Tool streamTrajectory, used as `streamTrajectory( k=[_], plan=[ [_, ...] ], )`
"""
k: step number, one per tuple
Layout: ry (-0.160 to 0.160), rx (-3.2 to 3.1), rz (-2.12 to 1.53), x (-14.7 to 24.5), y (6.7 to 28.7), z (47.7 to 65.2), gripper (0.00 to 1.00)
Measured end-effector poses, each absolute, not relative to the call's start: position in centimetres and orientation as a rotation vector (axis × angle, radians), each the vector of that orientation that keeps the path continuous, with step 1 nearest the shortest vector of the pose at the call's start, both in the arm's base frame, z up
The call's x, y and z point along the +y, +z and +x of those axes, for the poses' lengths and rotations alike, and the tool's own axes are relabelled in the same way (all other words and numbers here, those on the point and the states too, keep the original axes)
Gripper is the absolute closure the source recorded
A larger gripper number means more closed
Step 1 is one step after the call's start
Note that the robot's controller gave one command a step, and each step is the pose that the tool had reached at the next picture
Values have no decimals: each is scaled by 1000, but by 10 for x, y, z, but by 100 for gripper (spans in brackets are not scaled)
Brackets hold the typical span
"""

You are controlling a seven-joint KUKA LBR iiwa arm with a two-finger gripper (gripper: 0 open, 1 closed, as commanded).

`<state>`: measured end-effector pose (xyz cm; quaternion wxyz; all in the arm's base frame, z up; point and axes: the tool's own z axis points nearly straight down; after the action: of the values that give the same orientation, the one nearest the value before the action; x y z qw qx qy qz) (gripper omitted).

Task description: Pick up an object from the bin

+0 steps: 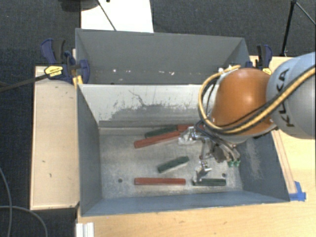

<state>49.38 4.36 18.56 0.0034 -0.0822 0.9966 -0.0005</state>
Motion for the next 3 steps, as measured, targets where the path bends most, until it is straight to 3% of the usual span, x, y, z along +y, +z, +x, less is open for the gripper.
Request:
streamTrajectory(
  k=[2, 3],
  plan=[
    [1, 3121, -375, 67, 131, 478, 0],
    [2, 3130, -169, 65, 96, 481, 0]
  ],
)
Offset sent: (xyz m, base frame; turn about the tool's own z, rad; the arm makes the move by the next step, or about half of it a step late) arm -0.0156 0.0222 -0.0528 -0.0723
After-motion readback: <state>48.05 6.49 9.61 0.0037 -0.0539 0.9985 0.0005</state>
